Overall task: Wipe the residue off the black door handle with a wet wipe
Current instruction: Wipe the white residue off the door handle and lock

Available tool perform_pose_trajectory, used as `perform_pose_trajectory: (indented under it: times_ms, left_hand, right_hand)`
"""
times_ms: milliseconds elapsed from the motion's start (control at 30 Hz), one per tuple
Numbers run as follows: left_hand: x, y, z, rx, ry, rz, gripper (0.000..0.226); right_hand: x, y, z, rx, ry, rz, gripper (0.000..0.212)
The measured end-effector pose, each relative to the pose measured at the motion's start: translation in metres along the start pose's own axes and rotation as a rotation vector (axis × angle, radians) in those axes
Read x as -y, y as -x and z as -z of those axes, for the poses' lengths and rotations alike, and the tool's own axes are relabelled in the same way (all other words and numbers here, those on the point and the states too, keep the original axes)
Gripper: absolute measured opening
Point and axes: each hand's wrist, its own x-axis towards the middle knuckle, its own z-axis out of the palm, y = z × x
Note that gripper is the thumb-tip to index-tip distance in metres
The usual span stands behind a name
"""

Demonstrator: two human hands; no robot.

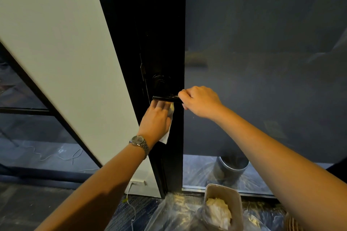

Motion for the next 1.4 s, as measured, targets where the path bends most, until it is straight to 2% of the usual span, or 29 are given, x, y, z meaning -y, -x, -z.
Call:
perform_pose_trajectory:
  times_ms: [100,233,367,500,633,700,833,967,1133,1267,1400]
  left_hand:
    - [-0.006,-0.006,-0.004,0.04,-0.054,-0.091,0.045]
    - [-0.004,-0.005,-0.013,-0.028,-0.004,0.006,0.039]
    - [-0.014,-0.005,-0.012,-0.109,0.481,0.493,0.034]
    - [-0.027,-0.015,0.007,-0.15,0.91,0.888,0.046]
    - [-0.026,-0.024,0.003,-0.092,1.106,1.201,0.052]
    - [-0.021,-0.026,-0.003,-0.087,1.273,1.293,0.047]
    - [-0.017,-0.028,-0.004,-0.105,1.89,1.347,0.045]
    - [-0.015,-0.029,0.001,-0.114,2.135,1.372,0.045]
    - [-0.01,-0.026,-0.005,-0.107,2.192,1.347,0.047]
    - [-0.011,-0.019,-0.007,-0.127,2.142,1.331,0.042]
    - [0.0,-0.006,-0.01,-0.067,2.032,1.305,0.043]
  right_hand:
    - [0.001,0.0,0.0,0.0,0.013,0.002,0.05]
    - [0.001,0.0,0.0,-0.008,0.012,0.003,0.052]
    - [0.003,0.002,0.0,-0.017,0.0,-0.004,0.053]
    - [0.003,0.001,0.0,-0.025,0.011,0.003,0.053]
    - [0.002,0.0,0.0,-0.015,0.015,0.002,0.051]
    - [0.003,0.0,0.0,-0.012,0.014,-0.004,0.05]
    - [0.001,-0.001,-0.001,-0.016,0.02,-0.008,0.052]
    - [0.001,-0.001,-0.002,-0.012,0.015,0.0,0.051]
    - [0.003,0.001,0.001,-0.019,0.019,-0.003,0.05]
    - [0.003,0.001,0.001,-0.03,0.025,-0.005,0.051]
    - [0.002,0.0,-0.001,-0.031,0.019,0.004,0.052]
